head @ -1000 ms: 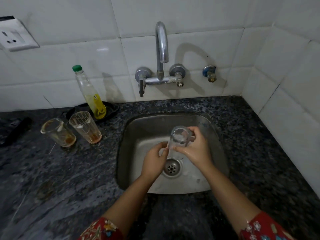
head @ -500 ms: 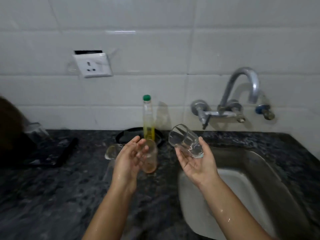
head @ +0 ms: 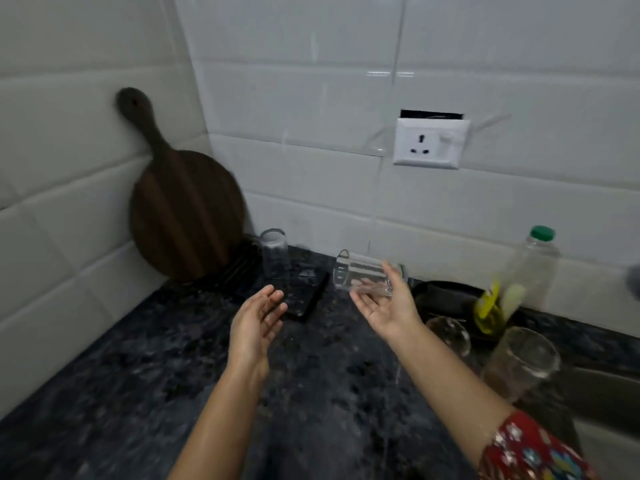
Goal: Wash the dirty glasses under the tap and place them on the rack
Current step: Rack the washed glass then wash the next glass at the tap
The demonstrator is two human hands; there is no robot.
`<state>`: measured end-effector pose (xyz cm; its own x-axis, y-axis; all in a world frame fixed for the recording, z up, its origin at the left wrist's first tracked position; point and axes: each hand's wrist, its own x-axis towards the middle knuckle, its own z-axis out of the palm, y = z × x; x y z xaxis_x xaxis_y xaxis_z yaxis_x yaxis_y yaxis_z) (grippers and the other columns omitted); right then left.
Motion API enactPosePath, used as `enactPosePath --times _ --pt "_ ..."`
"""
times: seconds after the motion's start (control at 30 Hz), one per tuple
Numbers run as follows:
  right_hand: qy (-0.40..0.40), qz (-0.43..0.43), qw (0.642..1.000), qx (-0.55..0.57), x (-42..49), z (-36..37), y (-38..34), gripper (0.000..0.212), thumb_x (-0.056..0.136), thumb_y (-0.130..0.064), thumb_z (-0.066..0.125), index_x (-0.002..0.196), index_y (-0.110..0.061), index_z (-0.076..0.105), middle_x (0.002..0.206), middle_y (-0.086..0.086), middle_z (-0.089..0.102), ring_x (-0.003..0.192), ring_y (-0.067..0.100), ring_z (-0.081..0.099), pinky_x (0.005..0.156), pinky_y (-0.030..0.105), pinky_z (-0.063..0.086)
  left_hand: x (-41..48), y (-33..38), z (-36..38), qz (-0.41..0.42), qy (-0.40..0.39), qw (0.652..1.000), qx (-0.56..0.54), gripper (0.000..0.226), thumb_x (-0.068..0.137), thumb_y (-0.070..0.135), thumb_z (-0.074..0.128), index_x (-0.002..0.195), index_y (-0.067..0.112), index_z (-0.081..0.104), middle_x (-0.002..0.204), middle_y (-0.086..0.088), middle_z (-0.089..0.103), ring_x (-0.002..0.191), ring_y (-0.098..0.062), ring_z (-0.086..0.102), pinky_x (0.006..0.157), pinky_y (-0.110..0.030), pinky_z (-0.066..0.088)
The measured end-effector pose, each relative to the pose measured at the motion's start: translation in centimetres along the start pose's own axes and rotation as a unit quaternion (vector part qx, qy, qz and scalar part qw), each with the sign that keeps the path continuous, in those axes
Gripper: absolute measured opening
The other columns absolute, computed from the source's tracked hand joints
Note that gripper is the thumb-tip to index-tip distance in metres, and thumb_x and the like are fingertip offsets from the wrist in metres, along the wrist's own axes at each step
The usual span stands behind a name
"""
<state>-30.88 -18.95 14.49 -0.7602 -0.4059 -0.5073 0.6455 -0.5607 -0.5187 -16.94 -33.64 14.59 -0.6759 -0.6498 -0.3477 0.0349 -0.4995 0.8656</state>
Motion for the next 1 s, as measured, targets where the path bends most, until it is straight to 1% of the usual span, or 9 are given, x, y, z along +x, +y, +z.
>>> enactPosePath --times 0.07,0.17,0.23,0.33,0.47,0.53,0.67,0.8,1.0 --pt "0.012 -0.005 0.997 -0.072 2.2 1.7 2.4 0.037 0.084 -0.031 0.069 0.103 -0.001 0.057 0.109 0.025 0.065 0.108 0.032 0.061 0.077 0.040 0.053 1.3 0.5 -1.6 -0.005 0.026 1.000 -0.009 0.024 0.102 0.023 0.044 0.120 0.018 0.060 0.101 0.005 0.069 0.091 -0.012 0.065 0.080 -0.028 0.047" --pt "0.020 -0.022 0.989 -0.147 5.2 3.8 5.4 0.033 0.081 -0.027 0.073 0.093 -0.002 0.056 0.078 0.013 0.061 0.084 0.027 0.064 0.073 0.039 0.055 2.9 0.8 -3.6 -0.007 0.055 0.998 -0.020 0.023 0.103 0.023 0.043 0.119 0.017 0.059 0.101 0.004 0.068 0.093 -0.014 0.064 0.087 -0.032 0.046" --pt "0.012 -0.044 0.983 -0.180 7.1 5.3 7.1 0.042 0.080 -0.025 0.075 0.107 -0.003 0.052 0.083 0.010 0.060 0.077 0.023 0.064 0.068 0.037 0.057 3.9 0.7 -4.7 -0.012 0.070 0.997 -0.028 0.024 0.102 0.024 0.044 0.120 0.017 0.060 0.101 0.004 0.068 0.095 -0.016 0.064 0.095 -0.034 0.044" --pt "-0.004 -0.111 0.964 -0.242 9.6 7.5 9.7 0.053 0.077 -0.016 0.078 0.117 -0.011 0.044 0.101 0.008 0.062 0.089 0.022 0.064 0.076 0.038 0.057 5.3 0.5 -5.6 -0.020 0.086 0.996 -0.026 0.025 0.102 0.024 0.045 0.120 0.017 0.060 0.102 0.004 0.068 0.100 -0.017 0.063 0.096 -0.034 0.042" --pt "-0.051 -0.270 0.867 -0.414 11.9 9.3 12.0 0.060 0.068 -0.014 0.085 0.112 -0.024 0.045 0.101 0.000 0.059 0.094 0.021 0.062 0.083 0.034 0.054 6.5 0.3 -6.3 -0.018 0.094 0.995 -0.004 0.023 0.102 0.023 0.044 0.117 0.020 0.060 0.104 0.004 0.069 0.100 -0.016 0.064 0.092 -0.032 0.044" --pt "-0.073 -0.296 0.825 -0.476 12.9 9.7 12.7 0.069 0.066 -0.014 0.086 0.122 -0.021 0.046 0.110 0.002 0.059 0.099 0.021 0.061 0.086 0.035 0.054 7.0 0.1 -6.6 -0.020 0.098 0.995 0.001 0.022 0.102 0.023 0.044 0.116 0.020 0.061 0.105 0.003 0.069 0.100 -0.016 0.064 0.092 -0.032 0.045" --pt "-0.071 -0.317 0.774 -0.544 13.9 10.0 14.0 0.083 0.060 -0.019 0.090 0.131 -0.013 0.048 0.121 0.007 0.056 0.106 0.020 0.058 0.093 0.037 0.053 7.8 -0.4 -7.0 -0.022 0.110 0.994 0.004 0.023 0.102 0.024 0.044 0.117 0.020 0.061 0.105 0.003 0.070 0.100 -0.015 0.065 0.089 -0.031 0.044" --pt "-0.061 -0.310 0.759 -0.569 14.2 9.9 14.9 0.089 0.057 -0.027 0.091 0.134 -0.014 0.048 0.123 0.007 0.057 0.106 0.020 0.059 0.093 0.039 0.053 8.3 -1.0 -7.2 -0.026 0.114 0.993 0.002 0.024 0.102 0.024 0.044 0.119 0.020 0.061 0.106 0.003 0.069 0.099 -0.014 0.065 0.085 -0.030 0.045" --pt "-0.047 -0.314 0.741 -0.591 14.1 10.6 15.1 0.087 0.063 -0.026 0.088 0.138 -0.018 0.045 0.125 0.006 0.052 0.109 0.019 0.055 0.093 0.031 0.048 8.6 -1.3 -7.1 -0.029 0.116 0.993 0.002 0.027 0.102 0.023 0.043 0.123 0.018 0.060 0.109 0.002 0.069 0.100 -0.015 0.065 0.093 -0.032 0.045"
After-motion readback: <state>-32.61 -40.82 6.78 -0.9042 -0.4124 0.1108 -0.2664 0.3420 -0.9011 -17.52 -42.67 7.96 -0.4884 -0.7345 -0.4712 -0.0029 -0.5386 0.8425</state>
